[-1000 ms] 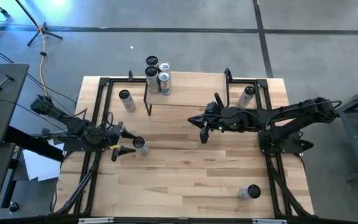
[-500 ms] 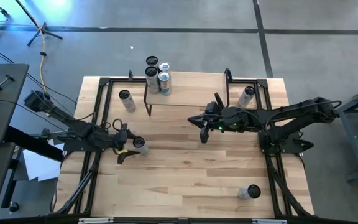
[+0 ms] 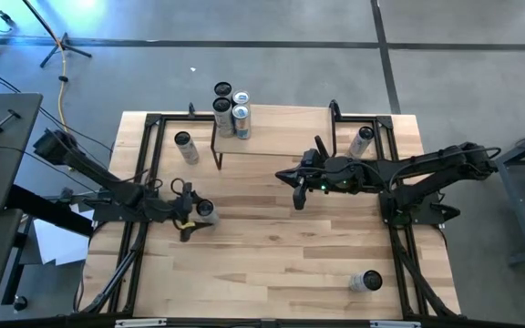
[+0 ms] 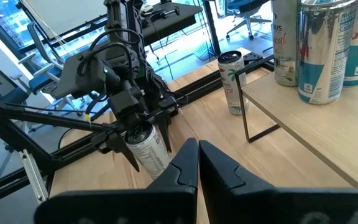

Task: Place canned beverage on shelf
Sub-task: Put the bottom left black soda can on the shelf

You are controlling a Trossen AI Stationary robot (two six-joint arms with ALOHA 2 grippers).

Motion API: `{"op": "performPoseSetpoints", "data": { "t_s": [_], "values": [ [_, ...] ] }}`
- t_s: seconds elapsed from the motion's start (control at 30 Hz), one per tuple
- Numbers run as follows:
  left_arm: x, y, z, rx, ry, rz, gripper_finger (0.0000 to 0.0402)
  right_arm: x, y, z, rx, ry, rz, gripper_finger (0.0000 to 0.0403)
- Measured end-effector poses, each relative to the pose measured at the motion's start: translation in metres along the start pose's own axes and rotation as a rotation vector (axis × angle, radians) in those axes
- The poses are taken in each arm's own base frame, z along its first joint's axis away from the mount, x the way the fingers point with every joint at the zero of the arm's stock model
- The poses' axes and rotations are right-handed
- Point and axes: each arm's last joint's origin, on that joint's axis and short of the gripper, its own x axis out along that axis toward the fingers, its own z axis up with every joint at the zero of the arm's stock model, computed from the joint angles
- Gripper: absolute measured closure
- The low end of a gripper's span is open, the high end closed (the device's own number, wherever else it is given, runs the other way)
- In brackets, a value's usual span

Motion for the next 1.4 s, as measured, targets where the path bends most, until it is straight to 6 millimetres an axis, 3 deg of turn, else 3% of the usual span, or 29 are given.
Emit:
{"op": "performPoseSetpoints", "data": {
  "t_s": [0.27,0.6,0.73,0.87,1.03,1.2,1.4],
  "values": [
    [0.006,-0.002,-0.007,-0.018,0.047,0.016,0.0112,0.0,0.0,0.0,0.001,0.0,0.0,0.0402],
    [0.006,-0.002,-0.006,-0.128,0.044,0.0,0.019,0.0,0.0,0.0,-0.001,0.0,0.0,0.0402],
    [0.005,-0.004,-0.001,-0.208,0.006,-0.032,0.0201,0.0,0.0,0.0,0.0,-0.003,0.001,0.0402],
    [0.006,-0.012,0.021,-0.23,-0.038,-0.092,0.0201,0.0,0.0,0.001,0.002,-0.01,0.004,0.0402],
    [0.007,-0.024,0.065,-0.216,-0.099,-0.084,0.0201,-0.003,0.001,0.004,-0.016,-0.025,0.011,0.0402],
    [0.013,-0.032,0.111,-0.217,-0.127,0.046,0.0201,-0.02,0.001,0.02,-0.065,-0.116,0.009,0.0402],
    [0.036,-0.04,0.162,-0.242,-0.135,0.121,0.0201,-0.042,-0.003,0.033,-0.097,-0.174,-0.01,0.0402]
  ]
}}
